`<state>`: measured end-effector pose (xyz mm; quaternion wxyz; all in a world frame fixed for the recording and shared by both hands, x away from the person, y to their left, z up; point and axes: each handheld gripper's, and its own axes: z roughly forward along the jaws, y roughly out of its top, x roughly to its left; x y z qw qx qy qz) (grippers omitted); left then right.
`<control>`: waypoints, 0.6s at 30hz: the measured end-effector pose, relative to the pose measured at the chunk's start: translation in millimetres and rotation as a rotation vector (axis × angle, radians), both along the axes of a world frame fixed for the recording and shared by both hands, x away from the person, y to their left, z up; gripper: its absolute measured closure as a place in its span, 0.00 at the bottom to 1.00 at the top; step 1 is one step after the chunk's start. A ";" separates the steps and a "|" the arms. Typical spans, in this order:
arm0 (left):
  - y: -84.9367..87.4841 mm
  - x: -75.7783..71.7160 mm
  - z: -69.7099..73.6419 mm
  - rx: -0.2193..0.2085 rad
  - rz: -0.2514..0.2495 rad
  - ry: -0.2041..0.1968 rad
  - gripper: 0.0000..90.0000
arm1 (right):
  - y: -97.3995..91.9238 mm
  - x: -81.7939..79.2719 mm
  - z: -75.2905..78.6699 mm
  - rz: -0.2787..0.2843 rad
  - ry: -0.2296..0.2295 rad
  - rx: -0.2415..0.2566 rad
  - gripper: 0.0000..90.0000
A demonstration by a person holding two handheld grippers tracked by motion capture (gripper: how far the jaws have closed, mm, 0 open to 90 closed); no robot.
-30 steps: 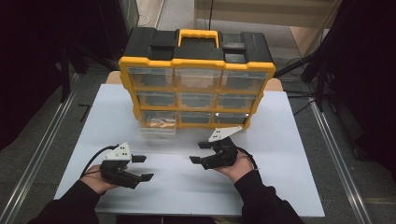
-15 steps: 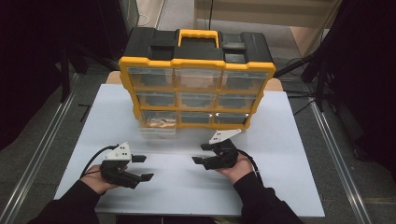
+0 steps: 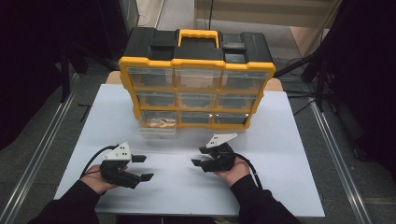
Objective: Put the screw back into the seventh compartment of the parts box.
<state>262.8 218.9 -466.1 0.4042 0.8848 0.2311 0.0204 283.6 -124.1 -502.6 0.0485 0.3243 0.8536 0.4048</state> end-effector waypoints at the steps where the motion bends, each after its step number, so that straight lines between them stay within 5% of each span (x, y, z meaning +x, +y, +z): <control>1: -0.1 0.1 0.0 0.000 -0.002 -0.002 0.31 | 0.7 0.0 -1.8 -0.003 0.012 -0.007 0.51; 18: 0.0 0.0 0.3 -0.001 -0.001 -0.003 0.31 | 5.7 -2.8 -10.3 0.007 0.014 -0.054 0.72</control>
